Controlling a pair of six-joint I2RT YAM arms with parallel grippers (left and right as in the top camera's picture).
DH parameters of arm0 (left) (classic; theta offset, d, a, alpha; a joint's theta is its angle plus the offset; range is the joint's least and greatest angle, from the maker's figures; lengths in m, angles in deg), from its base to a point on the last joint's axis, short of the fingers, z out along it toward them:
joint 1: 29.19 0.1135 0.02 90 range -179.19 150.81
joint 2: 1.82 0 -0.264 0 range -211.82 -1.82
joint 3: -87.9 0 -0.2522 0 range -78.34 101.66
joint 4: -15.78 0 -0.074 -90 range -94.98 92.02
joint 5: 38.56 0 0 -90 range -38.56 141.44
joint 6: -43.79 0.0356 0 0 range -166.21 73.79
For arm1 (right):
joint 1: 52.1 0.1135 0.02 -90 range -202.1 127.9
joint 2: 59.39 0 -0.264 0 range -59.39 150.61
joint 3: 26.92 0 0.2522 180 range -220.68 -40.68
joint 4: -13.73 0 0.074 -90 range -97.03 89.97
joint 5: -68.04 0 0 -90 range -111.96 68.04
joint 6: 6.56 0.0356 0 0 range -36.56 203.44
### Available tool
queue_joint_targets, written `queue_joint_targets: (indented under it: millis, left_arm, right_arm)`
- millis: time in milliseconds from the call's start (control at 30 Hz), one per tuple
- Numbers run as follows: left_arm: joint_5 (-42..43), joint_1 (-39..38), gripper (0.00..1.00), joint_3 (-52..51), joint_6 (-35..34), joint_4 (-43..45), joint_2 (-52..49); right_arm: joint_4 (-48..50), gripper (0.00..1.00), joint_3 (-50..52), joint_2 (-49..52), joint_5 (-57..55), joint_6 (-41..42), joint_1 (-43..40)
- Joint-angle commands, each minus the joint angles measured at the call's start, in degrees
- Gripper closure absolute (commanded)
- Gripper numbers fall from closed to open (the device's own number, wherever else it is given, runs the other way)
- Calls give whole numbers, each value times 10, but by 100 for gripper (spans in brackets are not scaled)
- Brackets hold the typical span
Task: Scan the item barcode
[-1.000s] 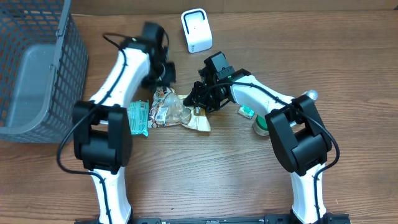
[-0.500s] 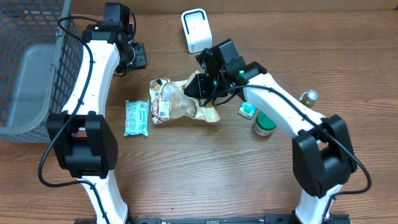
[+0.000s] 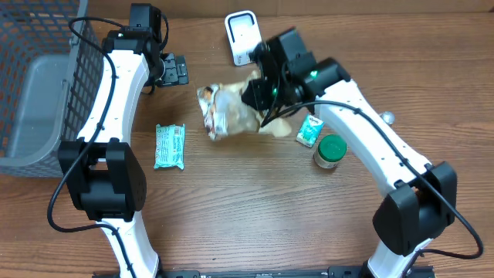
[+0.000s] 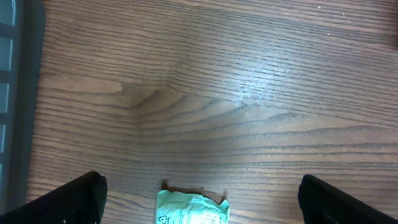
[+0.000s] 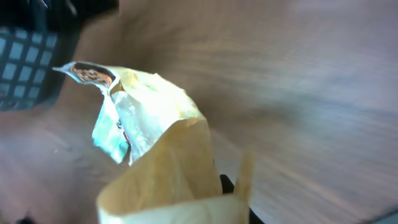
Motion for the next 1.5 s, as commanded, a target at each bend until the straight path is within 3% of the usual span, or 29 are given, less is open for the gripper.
queue_joint_targets:
  millis: [0,233,500,733,1133,1467]
  left_arm:
    - [-9,2,0,-3,10,0,7]
    - [-9,2,1,-3,10,1,7]
    - [-9,2,0,-3,10,0,7]
    - [-9,2,0,-3,10,0,7]
    - [-9,2,0,-3,10,0,7]
    - [-9,2,0,-3,10,0,7]
  right_arm:
    - [-26,96,-86,-28,-100,-35,-3]
    - [-34,96,-188,-28,-242,-92,21]
    - [16,96,-184,-3,-326,-178,40]
    - [91,96,-183,55,-353,-224,40]
    - [251,96,-183,171,-480,-398,40]
    - [383,96,-183,210,-487,-487,43]
